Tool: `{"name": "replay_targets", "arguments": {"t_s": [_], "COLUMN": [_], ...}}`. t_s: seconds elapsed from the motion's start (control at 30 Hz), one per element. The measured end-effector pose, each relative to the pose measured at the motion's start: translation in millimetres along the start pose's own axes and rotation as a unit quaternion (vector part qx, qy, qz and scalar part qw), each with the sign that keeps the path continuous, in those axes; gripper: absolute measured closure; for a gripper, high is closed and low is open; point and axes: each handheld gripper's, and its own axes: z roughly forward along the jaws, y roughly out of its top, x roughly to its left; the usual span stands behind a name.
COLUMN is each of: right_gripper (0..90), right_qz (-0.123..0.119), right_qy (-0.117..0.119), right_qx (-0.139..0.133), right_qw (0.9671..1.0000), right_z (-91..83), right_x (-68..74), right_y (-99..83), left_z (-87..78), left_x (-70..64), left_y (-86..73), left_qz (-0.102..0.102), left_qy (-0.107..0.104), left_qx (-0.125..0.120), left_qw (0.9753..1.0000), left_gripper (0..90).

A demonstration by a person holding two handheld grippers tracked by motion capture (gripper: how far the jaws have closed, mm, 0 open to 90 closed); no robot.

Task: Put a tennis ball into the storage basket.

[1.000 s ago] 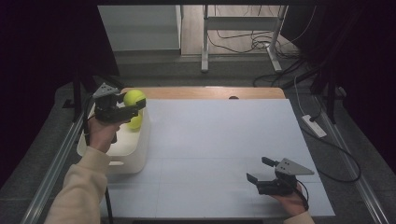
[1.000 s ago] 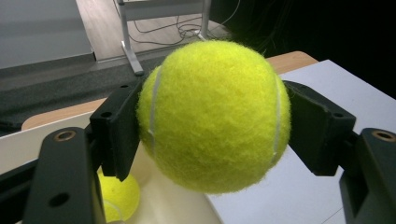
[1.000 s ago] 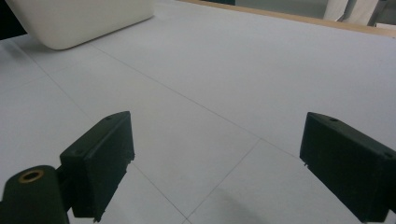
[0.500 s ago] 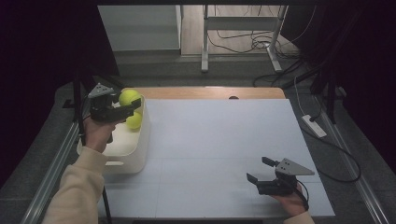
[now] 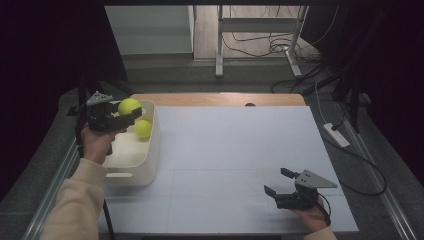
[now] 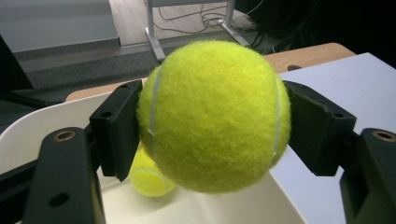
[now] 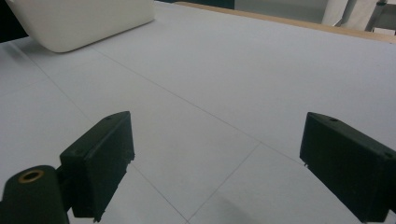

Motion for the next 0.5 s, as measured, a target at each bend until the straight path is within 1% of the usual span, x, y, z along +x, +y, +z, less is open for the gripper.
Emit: {"name": "replay_targets", "arguments": {"t_s": [0.1, 0.2, 0.37, 0.5], "right_gripper": [10.1, 10.1, 10.1, 10.1], "right_qz": [0.003, 0.001, 0.001, 0.001], "right_qy": [0.0, 0.0, 0.001, 0.0], "right_qx": [0.001, 0.001, 0.002, 0.002], "right_qw": [1.0, 1.0, 1.0, 1.0], "right_z": [0.5, 0.4, 0.6, 0.6], "right_x": [-0.8, -0.4, 0.0, -0.1], "right_y": [-0.3, -0.2, -0.2, -0.2], "left_z": [-2.1, -2.9, -2.0, -0.2], "left_x": [2.2, 3.3, 4.6, 6.5], "left_y": [-2.0, -3.7, -9.2, -12.0], "left_qz": [0.004, 0.004, 0.003, 0.006], "left_qy": [0.004, 0.001, 0.007, 0.008], "left_qx": [0.01, 0.013, 0.027, 0.043], "left_qw": [0.9999, 0.9999, 0.9996, 0.999], "left_gripper": [26.6, 26.6, 26.6, 26.6]}}
